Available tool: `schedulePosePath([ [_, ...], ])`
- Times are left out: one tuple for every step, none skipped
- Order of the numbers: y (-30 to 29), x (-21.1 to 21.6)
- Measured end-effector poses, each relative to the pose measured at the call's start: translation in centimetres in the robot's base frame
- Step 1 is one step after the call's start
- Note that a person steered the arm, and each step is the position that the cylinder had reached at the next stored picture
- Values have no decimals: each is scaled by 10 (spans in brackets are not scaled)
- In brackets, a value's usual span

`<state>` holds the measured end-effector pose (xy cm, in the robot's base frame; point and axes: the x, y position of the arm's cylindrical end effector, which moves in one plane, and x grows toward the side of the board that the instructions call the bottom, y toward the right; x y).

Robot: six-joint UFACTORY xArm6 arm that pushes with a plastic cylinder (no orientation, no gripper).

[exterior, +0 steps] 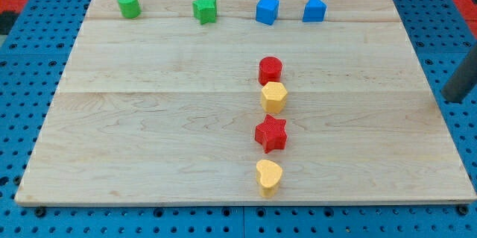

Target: Move green blocks to the left of the red circle

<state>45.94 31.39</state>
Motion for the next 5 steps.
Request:
schedulePosePath([
  [-24,-14],
  [-64,-20],
  [-104,-24],
  [-127,-49],
  [-164,-75],
])
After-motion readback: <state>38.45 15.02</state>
